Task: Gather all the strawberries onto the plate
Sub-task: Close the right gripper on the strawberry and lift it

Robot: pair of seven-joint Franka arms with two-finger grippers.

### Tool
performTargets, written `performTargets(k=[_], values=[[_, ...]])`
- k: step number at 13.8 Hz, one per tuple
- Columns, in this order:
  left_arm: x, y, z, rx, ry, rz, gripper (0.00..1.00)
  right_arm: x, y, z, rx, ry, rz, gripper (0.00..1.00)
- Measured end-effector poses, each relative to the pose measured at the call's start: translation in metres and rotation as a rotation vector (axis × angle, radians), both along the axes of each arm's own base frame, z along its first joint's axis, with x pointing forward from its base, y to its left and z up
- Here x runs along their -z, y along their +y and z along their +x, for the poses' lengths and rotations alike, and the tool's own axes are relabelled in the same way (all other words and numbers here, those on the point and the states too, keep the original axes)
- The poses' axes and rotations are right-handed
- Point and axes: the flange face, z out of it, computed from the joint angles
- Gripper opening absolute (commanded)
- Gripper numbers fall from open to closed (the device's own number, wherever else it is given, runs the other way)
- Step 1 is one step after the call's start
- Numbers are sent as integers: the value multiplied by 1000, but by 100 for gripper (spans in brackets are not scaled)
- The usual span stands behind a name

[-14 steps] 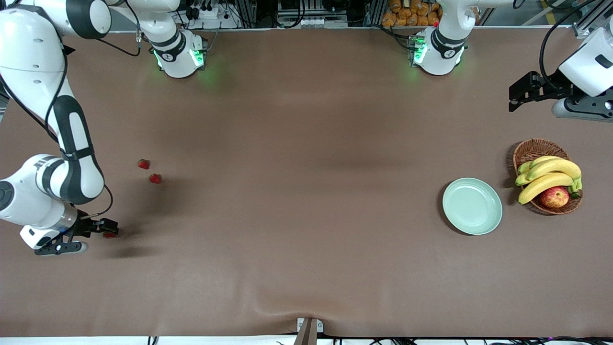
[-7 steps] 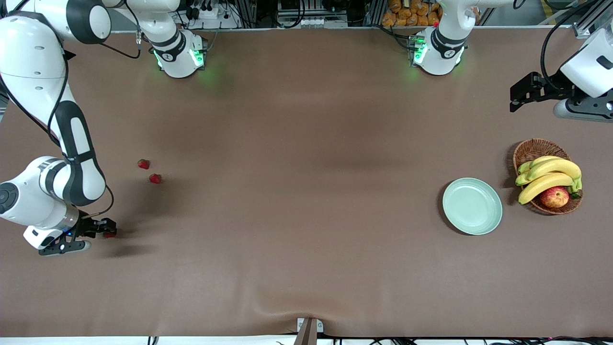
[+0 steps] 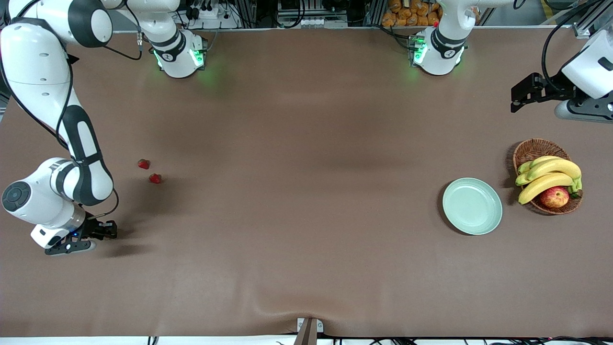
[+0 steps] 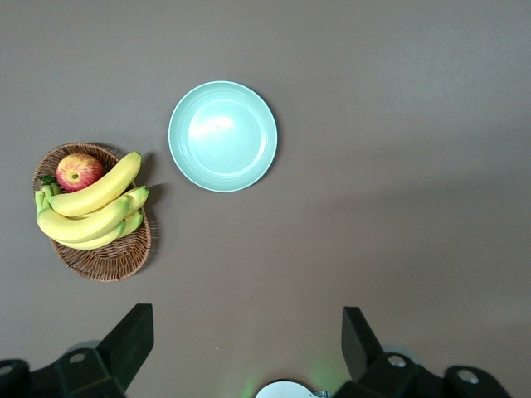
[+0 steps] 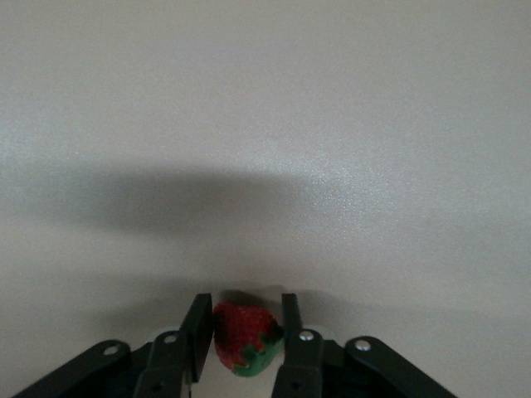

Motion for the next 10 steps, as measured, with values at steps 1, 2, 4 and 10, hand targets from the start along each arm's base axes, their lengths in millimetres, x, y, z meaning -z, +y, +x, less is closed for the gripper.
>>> performTargets(k=[1, 2, 4, 10], values=[[0, 0, 0, 0, 1, 0, 100, 0, 0, 0, -5, -1, 0, 3], [0, 0, 0, 0, 1, 0, 100, 0, 1, 0, -9, -1, -1, 0], [1, 1, 0, -1, 3, 0, 100, -1, 2, 1, -15, 7, 3, 0], [4, 13, 2, -24, 8, 1, 100, -52, 14, 22, -17, 108, 71, 0]])
